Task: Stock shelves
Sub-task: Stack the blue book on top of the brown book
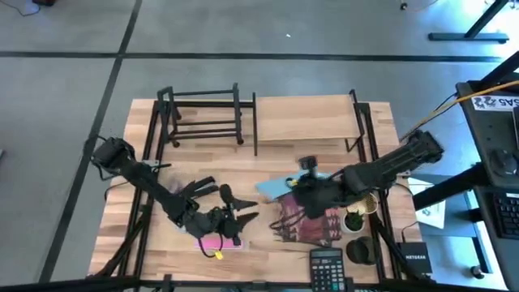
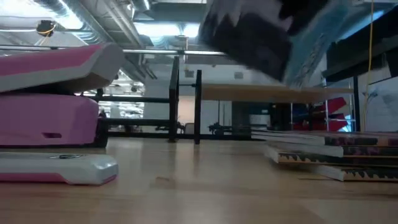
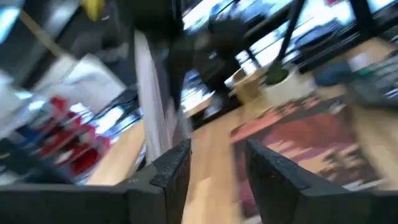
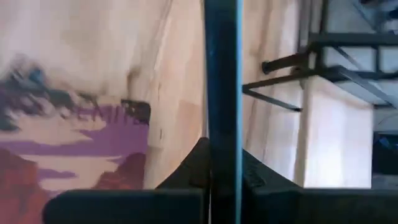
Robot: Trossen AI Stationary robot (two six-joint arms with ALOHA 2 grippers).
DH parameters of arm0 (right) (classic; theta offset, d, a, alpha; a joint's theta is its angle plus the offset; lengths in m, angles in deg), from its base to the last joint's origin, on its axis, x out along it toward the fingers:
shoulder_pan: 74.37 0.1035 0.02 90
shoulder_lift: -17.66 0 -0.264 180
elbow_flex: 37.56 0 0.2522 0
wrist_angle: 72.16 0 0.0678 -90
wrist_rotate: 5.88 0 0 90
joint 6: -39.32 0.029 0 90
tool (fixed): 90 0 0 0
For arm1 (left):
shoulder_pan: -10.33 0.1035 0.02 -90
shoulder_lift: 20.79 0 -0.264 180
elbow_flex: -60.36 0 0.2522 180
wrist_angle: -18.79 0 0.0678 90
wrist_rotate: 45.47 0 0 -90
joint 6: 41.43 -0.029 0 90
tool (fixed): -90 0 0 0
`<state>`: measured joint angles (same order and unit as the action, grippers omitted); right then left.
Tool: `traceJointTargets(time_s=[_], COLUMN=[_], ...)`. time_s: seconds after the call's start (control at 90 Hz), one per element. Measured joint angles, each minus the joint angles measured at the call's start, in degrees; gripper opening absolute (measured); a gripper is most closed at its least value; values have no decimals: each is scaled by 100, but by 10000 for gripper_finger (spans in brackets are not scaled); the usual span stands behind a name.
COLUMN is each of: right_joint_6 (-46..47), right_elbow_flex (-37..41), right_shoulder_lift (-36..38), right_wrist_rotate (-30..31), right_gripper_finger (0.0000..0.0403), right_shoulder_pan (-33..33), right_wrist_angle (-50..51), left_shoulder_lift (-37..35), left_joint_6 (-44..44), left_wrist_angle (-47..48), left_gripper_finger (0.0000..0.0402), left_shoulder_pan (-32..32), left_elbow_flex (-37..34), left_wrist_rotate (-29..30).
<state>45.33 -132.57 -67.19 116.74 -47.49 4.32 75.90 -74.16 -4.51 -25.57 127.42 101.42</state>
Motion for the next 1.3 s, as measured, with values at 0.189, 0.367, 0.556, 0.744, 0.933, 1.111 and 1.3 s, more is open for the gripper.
traceJointTargets(time_s=[0.189, 0.367, 0.556, 0.744, 0.933, 1.111, 1.3], right_joint_6=[2486, 3981, 4510, 4850, 4831, 4756, 4689], right_elbow_flex=[628, 1529, 2551, 2812, 2760, 2760, 2657], right_shoulder_lift=[1219, 1947, 2087, 2048, 1988, 1990, 2007], right_wrist_rotate=[2272, 4155, 5472, 5501, 5525, 5529, 5538], right_gripper_finger=[0, 0, 0, 0, 0, 0, 1], right_shoulder_pan=[869, 2067, 2859, 3104, 3090, 3084, 3084], right_wrist_angle=[70, -646, -1797, -1986, -2058, -2147, -2390], left_shoulder_lift=[0, 206, 617, 1627, 2410, 2772, 2857], left_joint_6=[608, 1562, 3105, 3540, 5009, 5131, 4113], left_wrist_angle=[-326, -293, -971, -3660, -4822, -4815, -4299], left_gripper_finger=[141, 141, 141, 141, 141, 141, 141], left_shoulder_pan=[-147, 321, 1171, 1838, 2380, 2482, 2383], left_elbow_flex=[4, 2, -34, -38, 135, 633, 1312], left_wrist_rotate=[696, 238, -1069, -2989, -4443, -4945, -5297])
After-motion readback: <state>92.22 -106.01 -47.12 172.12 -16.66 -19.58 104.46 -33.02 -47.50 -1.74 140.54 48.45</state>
